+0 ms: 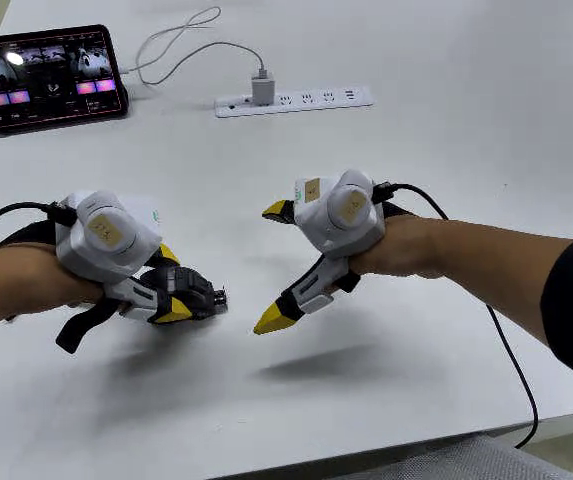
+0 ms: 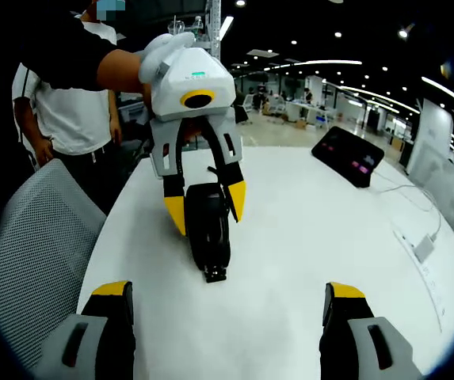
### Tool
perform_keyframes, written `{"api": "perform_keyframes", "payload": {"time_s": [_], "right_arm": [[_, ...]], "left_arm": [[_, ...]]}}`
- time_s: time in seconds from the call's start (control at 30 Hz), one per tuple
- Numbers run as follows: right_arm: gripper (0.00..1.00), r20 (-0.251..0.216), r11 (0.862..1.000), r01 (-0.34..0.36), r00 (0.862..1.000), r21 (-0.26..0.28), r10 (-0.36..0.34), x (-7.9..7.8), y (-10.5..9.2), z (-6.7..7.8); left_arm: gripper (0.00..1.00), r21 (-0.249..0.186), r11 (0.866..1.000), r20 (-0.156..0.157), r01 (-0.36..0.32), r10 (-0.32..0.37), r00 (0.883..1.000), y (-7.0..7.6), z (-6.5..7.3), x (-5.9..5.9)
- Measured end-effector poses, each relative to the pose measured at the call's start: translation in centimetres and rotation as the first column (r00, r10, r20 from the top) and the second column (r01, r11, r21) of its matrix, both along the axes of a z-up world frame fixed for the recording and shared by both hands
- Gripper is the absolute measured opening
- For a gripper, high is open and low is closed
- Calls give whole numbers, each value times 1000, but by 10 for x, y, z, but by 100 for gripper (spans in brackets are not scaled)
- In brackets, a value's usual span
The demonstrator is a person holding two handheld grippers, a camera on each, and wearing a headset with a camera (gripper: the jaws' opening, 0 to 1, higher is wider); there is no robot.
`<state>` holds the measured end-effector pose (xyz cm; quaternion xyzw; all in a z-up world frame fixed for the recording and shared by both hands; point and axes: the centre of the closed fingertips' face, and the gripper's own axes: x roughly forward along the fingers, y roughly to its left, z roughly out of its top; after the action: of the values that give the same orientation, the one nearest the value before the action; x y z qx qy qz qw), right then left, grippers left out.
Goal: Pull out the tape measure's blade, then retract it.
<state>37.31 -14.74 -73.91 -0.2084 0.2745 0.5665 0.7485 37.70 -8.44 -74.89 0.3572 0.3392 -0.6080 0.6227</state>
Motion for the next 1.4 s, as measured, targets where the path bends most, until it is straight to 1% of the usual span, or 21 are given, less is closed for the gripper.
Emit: {"api": "perform_keyframes", "payload": {"time_s": [0.03, 0.1, 0.2, 0.27, 0.33, 0.37, 0.4, 0.5, 0.57, 0.63, 0.73, 0.83, 0.93, 1.0, 1.1, 1.13, 1.2, 1.27, 1.37, 1.4], "right_arm": [[98, -7, 1000, 0, 1000, -4, 0, 0, 1, -2], [89, -11, 1000, -8, 1000, -13, 8, -1, 4, -5], [87, -11, 1000, -13, 1000, -13, 13, 1, 8, -7], [84, 11, 999, -28, 1000, -16, 29, 2, 11, -8], [91, 18, 999, -44, 999, 14, 44, 0, 17, -8], [89, 47, 998, -67, 997, -11, 68, 2, 17, -10], [83, 57, 997, -72, 996, -23, 73, 3, 17, -11], [76, 41, 997, -72, 997, -19, 73, 5, 21, -14], [70, 53, 996, -85, 995, -38, 87, 6, 22, -17], [62, 54, 994, -100, 993, -49, 103, 5, 23, -20], [51, 43, 992, -116, 992, -56, 118, 3, 27, -24], [41, 25, 989, -131, 991, -64, 133, 1, 30, -30], [37, 5, 988, -136, 991, -67, 136, 0, 34, -36], [35, -5, 989, -138, 990, -58, 138, -1, 38, -38], [28, -7, 988, -142, 990, -66, 142, -2, 42, -43], [26, 0, 986, -150, 989, -73, 150, -2, 42, -44], [25, -3, 986, -152, 988, -71, 152, -2, 45, -44], [21, 1, 983, -164, 986, -87, 164, -3, 46, -48], [15, 0, 982, -160, 987, -103, 161, -2, 44, -51], [14, -6, 981, -164, 986, -100, 164, -3, 45, -52]], "left_arm": [[32, 6, 1000, -1, 6, -6, 1000, 0, 0, 0], [31, 19, 1000, -4, 10, -10, 1000, 0, 0, -1], [31, 28, 999, -2, 22, -22, 1000, 1, 0, -2], [31, 29, 999, 4, 30, -30, 1000, 1, 0, -2], [31, 27, 999, 14, 38, -39, 999, 1, -1, -2], [30, 26, 999, 14, 34, -35, 999, 1, -1, -1], [31, 28, 999, 8, 24, -24, 1000, 2, -1, -1], [30, 35, 999, 11, 37, -38, 999, 2, -2, -1], [30, 34, 999, 8, 39, -39, 999, 2, -2, -1], [31, 32, 999, 8, 39, -39, 999, 2, -3, -1], [31, 28, 999, 6, 35, -35, 999, 2, -3, 0], [31, 17, 999, 10, 28, -28, 1000, 2, -4, 2], [31, 7, 1000, 14, 24, -24, 1000, 2, -4, 2], [31, 7, 1000, 14, 24, -24, 1000, 1, -4, 3], [31, 14, 1000, 14, 28, -28, 1000, 1, -4, 2], [31, 14, 999, 14, 29, -29, 999, 1, -4, 2], [31, 13, 1000, 13, 29, -29, 999, 1, -4, 1], [31, 11, 1000, 13, 28, -28, 1000, 1, -4, 1], [31, 11, 1000, 12, 29, -29, 1000, 1, -4, 1], [31, 11, 1000, 11, 28, -28, 1000, 1, -4, 1]]}}
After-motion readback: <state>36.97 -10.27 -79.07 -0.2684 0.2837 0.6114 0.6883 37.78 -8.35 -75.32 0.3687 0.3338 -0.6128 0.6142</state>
